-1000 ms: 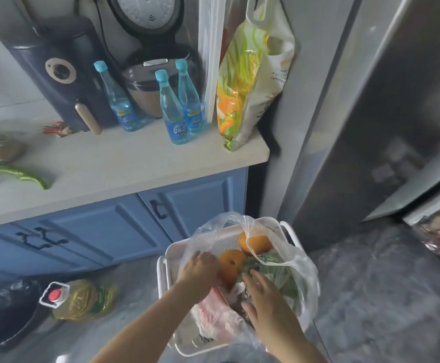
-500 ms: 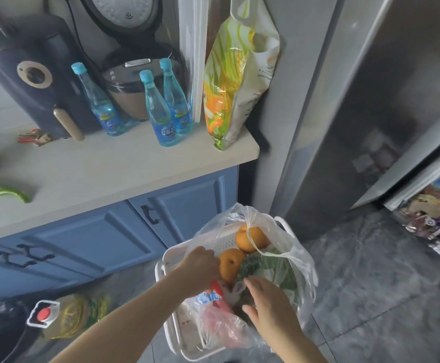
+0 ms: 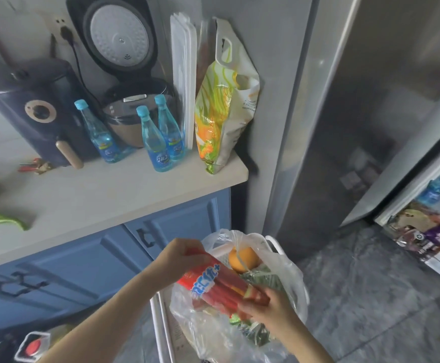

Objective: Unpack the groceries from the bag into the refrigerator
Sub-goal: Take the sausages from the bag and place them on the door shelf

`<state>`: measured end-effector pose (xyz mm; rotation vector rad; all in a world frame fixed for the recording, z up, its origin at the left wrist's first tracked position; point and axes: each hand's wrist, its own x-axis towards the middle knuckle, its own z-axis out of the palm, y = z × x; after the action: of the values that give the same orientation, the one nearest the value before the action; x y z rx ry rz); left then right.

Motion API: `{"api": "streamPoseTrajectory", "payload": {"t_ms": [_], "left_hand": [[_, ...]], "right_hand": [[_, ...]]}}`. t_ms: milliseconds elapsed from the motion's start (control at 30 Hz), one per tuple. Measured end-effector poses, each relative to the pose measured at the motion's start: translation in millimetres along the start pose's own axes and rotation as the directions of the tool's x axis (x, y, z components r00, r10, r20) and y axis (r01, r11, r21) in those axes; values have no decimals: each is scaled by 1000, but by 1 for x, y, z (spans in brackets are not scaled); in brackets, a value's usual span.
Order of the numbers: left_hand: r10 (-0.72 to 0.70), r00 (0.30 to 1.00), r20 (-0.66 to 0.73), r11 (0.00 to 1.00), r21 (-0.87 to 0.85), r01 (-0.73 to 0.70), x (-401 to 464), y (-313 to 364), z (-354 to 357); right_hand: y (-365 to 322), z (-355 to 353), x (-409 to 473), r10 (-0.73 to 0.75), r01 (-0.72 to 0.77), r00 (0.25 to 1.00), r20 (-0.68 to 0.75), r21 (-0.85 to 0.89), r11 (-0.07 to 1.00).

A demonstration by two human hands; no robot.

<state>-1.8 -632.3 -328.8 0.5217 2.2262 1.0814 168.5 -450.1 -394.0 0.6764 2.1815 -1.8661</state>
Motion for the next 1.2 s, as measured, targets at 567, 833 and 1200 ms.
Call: {"api": "streamPoseTrajectory", "payload": {"t_ms": [567, 833, 1200], "left_hand": [[821, 570, -24, 442, 659, -609, -45, 154, 23], [881, 472, 26, 382, 550, -743, -60, 281, 87], [950, 289, 116, 192, 514, -836, -58, 424, 195]], "right_hand": [[-158, -139, -97, -451, 446, 826, -338, -96, 890], [-182, -243, -209, -696, 404, 710, -109, -746, 529], [-162, -391, -280, -788, 367, 578, -214, -794, 484]]}}
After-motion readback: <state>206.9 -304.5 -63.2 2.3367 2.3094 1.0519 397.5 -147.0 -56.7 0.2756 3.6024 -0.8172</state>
